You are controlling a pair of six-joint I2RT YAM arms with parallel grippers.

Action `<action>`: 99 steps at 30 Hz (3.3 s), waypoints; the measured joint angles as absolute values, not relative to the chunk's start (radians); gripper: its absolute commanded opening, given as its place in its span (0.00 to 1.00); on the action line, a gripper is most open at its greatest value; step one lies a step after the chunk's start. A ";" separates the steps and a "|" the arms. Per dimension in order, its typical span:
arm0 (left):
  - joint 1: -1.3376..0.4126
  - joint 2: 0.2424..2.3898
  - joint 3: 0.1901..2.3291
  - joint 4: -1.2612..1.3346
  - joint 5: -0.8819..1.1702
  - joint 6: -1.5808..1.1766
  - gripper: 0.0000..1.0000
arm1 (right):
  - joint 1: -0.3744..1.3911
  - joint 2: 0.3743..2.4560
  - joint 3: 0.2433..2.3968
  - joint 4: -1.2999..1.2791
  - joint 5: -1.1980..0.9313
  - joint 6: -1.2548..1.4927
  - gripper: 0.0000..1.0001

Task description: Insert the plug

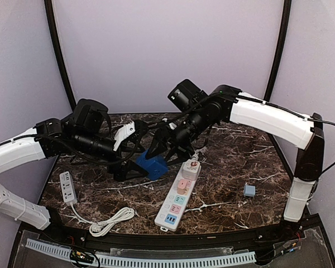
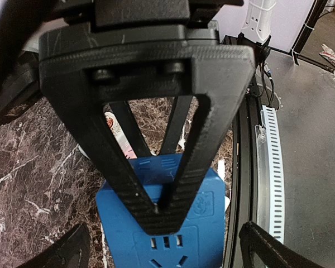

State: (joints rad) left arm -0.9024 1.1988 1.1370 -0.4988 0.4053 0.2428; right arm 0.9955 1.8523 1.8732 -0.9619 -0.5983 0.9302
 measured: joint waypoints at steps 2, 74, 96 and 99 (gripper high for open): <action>-0.902 1.199 1.126 -0.493 0.401 0.252 0.91 | 0.995 1.853 1.876 -0.958 -0.606 0.931 0.06; -0.906 1.248 1.115 -0.449 0.373 0.197 0.01 | 1.004 1.929 2.007 -1.058 -0.550 0.920 0.65; -0.907 1.089 0.972 -0.428 0.328 0.084 0.01 | 0.844 1.846 1.972 -1.075 -0.391 0.864 0.88; -0.907 1.074 0.960 -0.428 0.323 0.041 0.01 | 0.843 1.860 1.987 -1.139 -0.294 0.790 0.88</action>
State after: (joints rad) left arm -0.9066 1.0737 0.9596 -0.4278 0.3229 0.0414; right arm 0.8433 1.8599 1.9865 -1.1393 -0.2943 0.7902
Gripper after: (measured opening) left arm 0.613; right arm 0.882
